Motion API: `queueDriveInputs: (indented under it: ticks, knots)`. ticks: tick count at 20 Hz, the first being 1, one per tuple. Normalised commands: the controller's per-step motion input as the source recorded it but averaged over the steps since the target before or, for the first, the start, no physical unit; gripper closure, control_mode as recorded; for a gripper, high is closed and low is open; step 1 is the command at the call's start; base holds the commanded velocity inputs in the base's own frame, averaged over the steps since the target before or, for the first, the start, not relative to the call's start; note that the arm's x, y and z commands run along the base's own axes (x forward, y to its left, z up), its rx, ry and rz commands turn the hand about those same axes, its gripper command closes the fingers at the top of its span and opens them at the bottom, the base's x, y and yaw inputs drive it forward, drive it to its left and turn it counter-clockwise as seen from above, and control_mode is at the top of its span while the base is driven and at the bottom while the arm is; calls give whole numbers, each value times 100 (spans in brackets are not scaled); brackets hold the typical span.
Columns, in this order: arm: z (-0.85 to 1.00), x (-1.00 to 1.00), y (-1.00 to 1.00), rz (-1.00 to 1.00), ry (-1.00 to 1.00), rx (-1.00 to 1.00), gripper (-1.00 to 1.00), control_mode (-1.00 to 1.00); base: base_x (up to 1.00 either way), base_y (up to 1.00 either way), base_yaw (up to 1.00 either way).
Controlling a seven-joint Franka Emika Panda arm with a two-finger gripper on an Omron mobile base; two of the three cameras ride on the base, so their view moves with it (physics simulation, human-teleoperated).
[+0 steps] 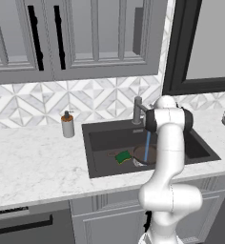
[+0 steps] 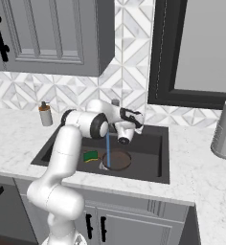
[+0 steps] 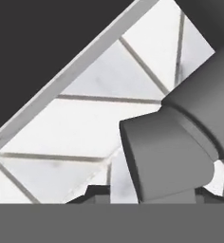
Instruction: Pick the pan and sponge and place them into the sink. Then turn on the water.
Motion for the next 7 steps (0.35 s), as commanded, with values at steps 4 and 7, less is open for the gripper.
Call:
queueDriveInputs:
  ticks: [4, 7]
  knots:
    - [79, -24, -100, 10, 0, 60, 100, -100, 0, 0, 0]
    - [90, -20, -100, 9, 0, 62, 100, -100, 0, 0, 0]
